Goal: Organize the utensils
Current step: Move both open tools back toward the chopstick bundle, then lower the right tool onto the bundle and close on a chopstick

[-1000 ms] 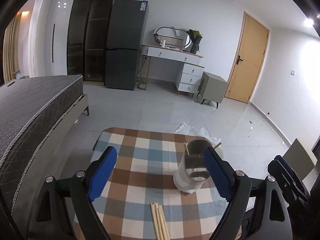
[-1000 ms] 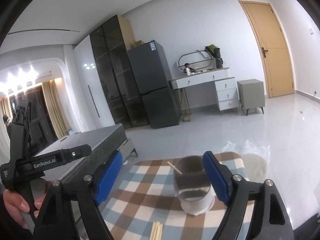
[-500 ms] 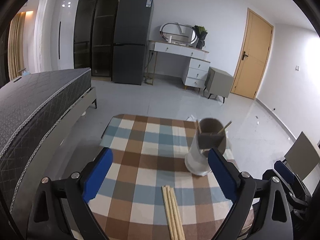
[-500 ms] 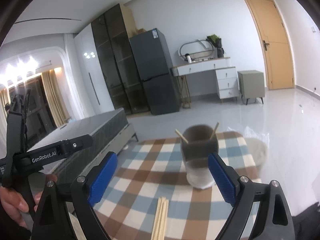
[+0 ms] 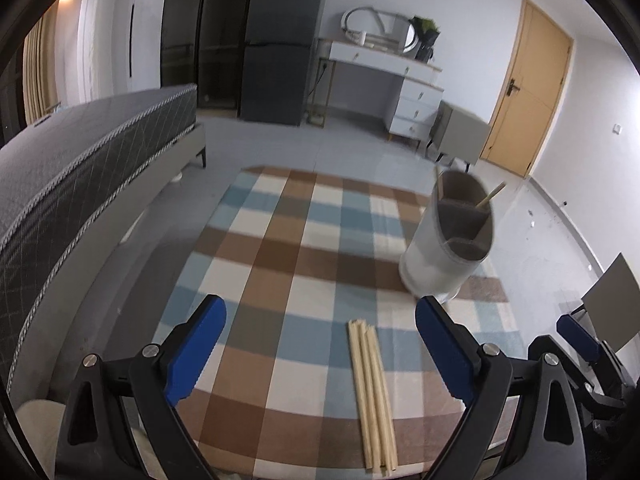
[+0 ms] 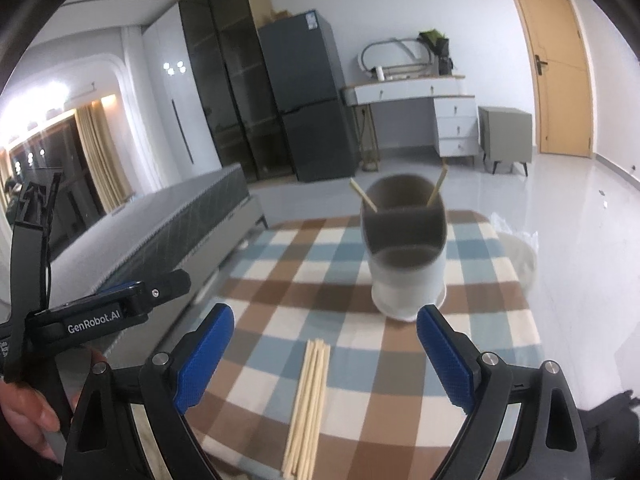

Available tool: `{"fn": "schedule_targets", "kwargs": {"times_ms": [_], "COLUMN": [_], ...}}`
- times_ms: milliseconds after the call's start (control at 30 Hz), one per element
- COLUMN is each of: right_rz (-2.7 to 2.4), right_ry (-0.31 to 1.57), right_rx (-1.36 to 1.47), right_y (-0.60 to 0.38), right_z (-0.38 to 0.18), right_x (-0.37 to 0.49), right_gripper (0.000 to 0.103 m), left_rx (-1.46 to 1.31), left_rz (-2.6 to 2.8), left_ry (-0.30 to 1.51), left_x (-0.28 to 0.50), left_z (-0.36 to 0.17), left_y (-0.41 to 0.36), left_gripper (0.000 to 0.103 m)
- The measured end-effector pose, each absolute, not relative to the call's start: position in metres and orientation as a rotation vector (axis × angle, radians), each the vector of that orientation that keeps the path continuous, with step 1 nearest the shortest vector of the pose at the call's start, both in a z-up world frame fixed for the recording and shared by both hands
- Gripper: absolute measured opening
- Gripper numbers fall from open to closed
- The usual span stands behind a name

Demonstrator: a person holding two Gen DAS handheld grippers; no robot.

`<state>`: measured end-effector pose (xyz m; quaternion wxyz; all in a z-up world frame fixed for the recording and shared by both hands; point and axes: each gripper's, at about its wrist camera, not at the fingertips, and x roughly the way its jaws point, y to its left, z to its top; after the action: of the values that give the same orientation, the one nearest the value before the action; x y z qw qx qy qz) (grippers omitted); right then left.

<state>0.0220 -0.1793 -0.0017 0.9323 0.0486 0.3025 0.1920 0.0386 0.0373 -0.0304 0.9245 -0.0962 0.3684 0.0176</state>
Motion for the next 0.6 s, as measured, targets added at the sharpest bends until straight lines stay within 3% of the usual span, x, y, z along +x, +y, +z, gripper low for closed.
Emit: {"fn": "schedule_targets", "kwargs": {"times_ms": [600], "right_rz": [0.432], "right_ry": [1.041], "right_rx": [-0.093], "right_y": [-0.127], "right_z": [-0.09], "right_x": [0.101], "right_gripper": [0.073], "left_rx": [-0.318], "left_rz": [0.133], "left_ry": [1.021], "left_x": [0.062], "left_z": [-0.092], "left_y": [0.075], "left_gripper": [0.093]}}
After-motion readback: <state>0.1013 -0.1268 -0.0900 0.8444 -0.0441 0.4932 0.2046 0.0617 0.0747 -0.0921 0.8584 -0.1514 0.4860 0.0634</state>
